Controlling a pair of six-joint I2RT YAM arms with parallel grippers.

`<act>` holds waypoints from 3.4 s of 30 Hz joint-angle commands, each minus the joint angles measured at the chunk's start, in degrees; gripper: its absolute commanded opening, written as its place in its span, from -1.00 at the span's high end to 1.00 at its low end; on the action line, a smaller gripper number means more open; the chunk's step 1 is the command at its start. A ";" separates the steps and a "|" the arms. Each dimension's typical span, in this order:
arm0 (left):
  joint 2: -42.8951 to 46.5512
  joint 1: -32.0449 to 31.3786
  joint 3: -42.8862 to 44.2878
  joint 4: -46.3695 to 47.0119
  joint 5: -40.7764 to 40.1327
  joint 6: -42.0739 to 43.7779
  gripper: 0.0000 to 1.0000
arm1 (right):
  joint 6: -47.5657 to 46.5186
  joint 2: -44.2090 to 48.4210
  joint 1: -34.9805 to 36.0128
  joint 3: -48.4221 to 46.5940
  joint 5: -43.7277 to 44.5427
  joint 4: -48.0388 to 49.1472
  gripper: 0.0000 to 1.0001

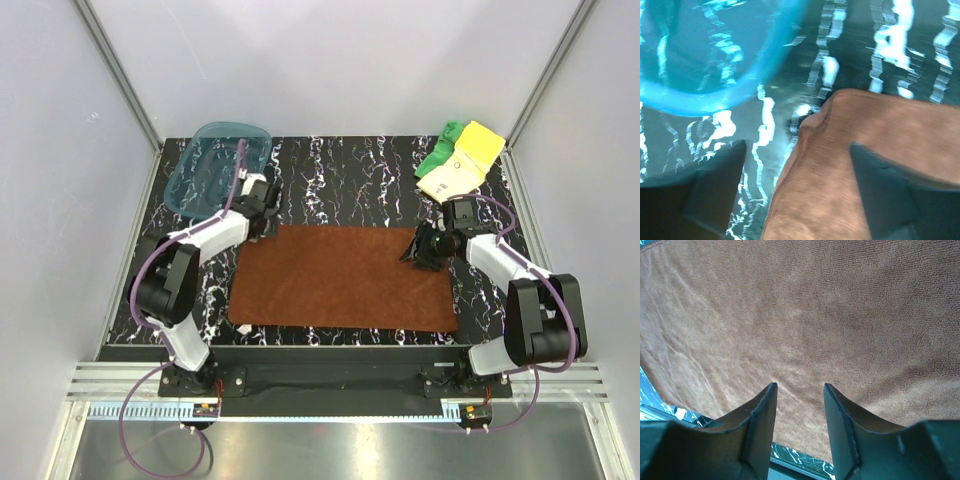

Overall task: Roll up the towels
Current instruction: Flatten the towel, then fold the towel

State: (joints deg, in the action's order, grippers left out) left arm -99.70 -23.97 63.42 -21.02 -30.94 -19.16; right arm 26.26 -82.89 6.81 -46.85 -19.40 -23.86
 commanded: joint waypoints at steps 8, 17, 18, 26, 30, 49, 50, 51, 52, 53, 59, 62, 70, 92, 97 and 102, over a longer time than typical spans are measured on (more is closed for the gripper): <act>8.72 4.63 0.23 -8.15 -8.52 -10.36 -0.98 | 0.02 3.17 0.49 -0.96 0.94 -1.19 -0.63; 32.18 4.54 -21.38 -8.87 8.78 -26.53 -0.88 | 2.48 13.18 0.57 -2.19 1.91 -5.05 -0.69; 34.55 4.54 -24.10 -8.95 11.57 -28.02 -0.83 | 2.57 14.07 0.49 -2.28 1.91 -5.76 -0.70; 50.28 4.19 -38.51 -13.45 19.94 -35.50 -0.73 | 3.45 21.80 0.57 -1.40 1.82 -8.40 -0.69; 57.41 4.28 -46.54 -8.34 25.48 -40.33 -0.45 | 2.57 23.39 0.57 -1.23 1.82 -9.98 -0.68; 61.92 1.73 -43.74 -20.73 21.01 -42.81 -0.27 | 2.65 26.02 0.66 -2.10 0.59 -12.88 -0.67; 60.25 1.73 -42.34 -20.65 20.75 -42.46 -0.28 | 2.65 26.11 0.58 -2.10 0.50 -12.97 -0.67; 59.11 1.73 -41.45 -20.21 19.70 -40.89 -0.42 | 2.74 26.20 0.57 -2.02 0.24 -13.14 -0.67; 58.05 1.73 -40.49 -20.12 18.73 -39.91 -0.52 | 2.74 26.29 0.57 -1.93 0.15 -13.15 -0.66; 57.08 1.73 -38.39 -20.73 16.46 -39.12 -0.58 | 2.83 26.38 0.57 -1.93 0.06 -13.15 -0.67; 54.43 0.06 -40.91 -19.77 17.75 -40.51 -0.58 | 2.39 26.47 0.57 -2.28 0.32 -13.85 -0.67; 56.98 -1.17 -43.37 -20.20 18.54 -42.36 -0.50 | 2.30 26.29 0.57 -2.28 0.41 -13.59 -0.67; 59.36 -5.57 -43.47 -23.19 15.74 -46.32 -0.41 | 2.48 25.50 0.57 -1.84 0.06 -12.62 -0.66; 52.33 -5.57 -41.01 -20.74 10.46 -45.01 1.00 | 9.59 29.98 0.66 0.18 14.46 -20.94 -0.60; 51.01 -5.57 -40.57 -18.01 10.64 -43.95 1.00 | 17.41 29.46 1.54 0.44 21.16 -25.54 -0.72; 49.61 -5.39 -39.07 -16.08 9.41 -41.67 1.00 | 21.02 27.08 1.45 5.18 20.19 -26.59 -0.77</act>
State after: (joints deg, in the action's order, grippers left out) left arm -49.21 -29.36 21.85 -40.14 -19.14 -62.85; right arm 42.44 -55.07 7.88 -44.45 -1.89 -47.16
